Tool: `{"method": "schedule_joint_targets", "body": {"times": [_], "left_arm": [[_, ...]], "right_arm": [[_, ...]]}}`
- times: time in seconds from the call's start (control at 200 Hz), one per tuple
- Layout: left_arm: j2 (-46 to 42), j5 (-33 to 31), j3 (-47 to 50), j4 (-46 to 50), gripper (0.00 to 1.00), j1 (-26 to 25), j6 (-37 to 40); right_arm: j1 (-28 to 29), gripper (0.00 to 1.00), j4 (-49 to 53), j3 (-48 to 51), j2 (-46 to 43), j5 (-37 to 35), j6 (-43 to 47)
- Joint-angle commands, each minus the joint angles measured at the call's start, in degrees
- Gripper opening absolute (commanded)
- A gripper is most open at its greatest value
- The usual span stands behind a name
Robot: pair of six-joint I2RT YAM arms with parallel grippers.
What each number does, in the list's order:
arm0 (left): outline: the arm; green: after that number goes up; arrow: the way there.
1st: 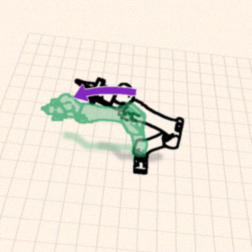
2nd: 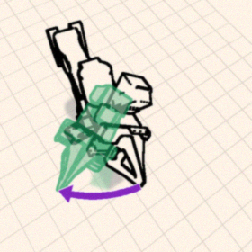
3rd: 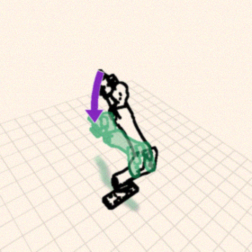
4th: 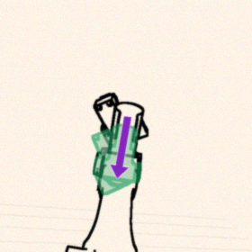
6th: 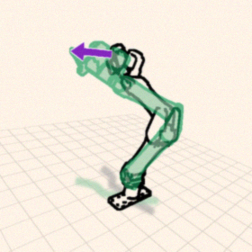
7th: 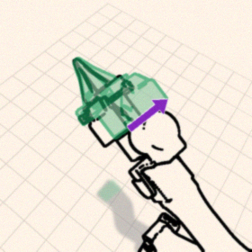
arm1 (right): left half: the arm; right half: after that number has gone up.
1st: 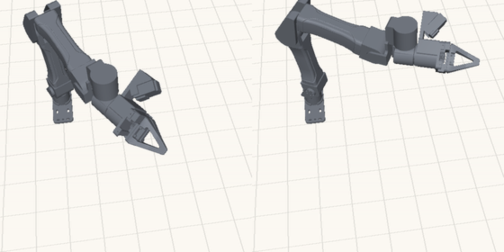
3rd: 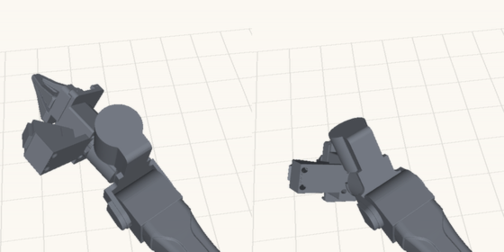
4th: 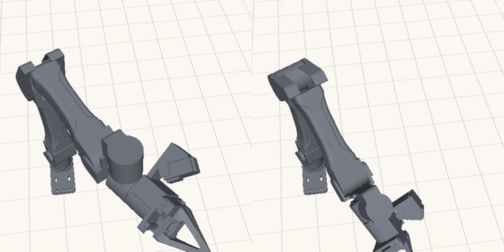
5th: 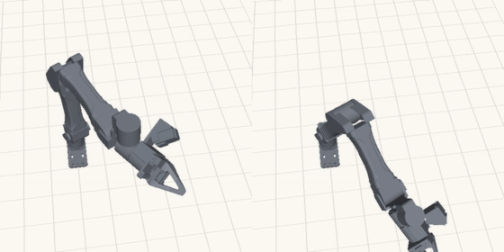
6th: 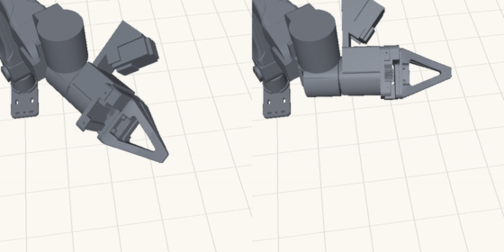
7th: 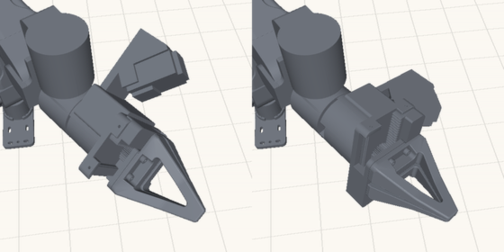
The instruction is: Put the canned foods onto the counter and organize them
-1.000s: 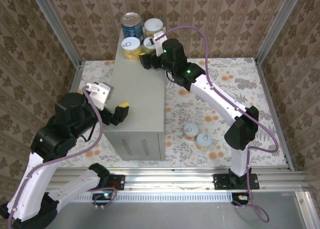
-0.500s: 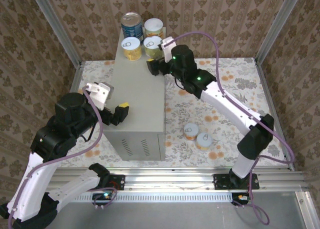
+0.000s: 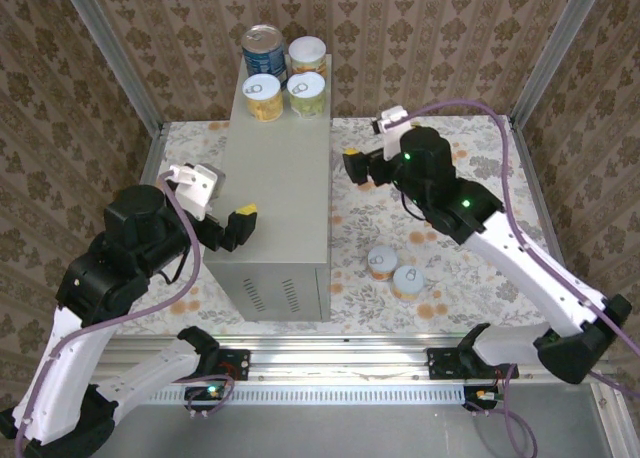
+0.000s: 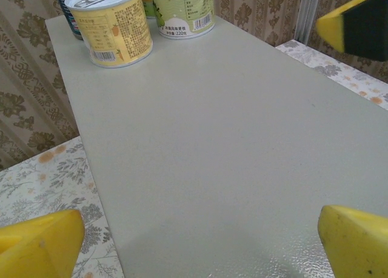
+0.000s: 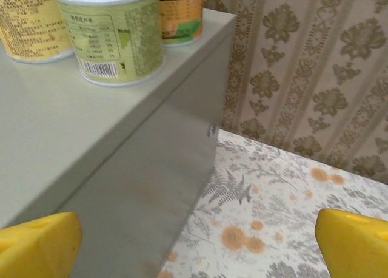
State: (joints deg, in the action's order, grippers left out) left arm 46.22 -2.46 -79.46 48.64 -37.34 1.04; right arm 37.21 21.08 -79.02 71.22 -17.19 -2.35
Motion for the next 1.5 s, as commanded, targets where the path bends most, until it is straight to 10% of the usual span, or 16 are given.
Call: {"method": "schedule_joint_targets", "body": {"times": [0.0, 0.6, 1.495], "left_arm": [[0.86, 2.25, -1.84, 1.28, 1.00, 0.59, -1.48], [6.45, 11.58, -4.36, -1.68, 1.00, -1.28, -6.76], [23.79, 1.58, -17.62, 1.07, 1.00, -21.09, -6.42]], "right_arm": [[-0.21, 1.00, 4.97, 3.37, -3.48, -3.23, -2.00], [0.05, 1.00, 13.13, 21.57, -13.19, -1.55, -15.74], [7.95, 1.00, 7.82, 38.07, -10.24, -0.82, -22.11]]}}
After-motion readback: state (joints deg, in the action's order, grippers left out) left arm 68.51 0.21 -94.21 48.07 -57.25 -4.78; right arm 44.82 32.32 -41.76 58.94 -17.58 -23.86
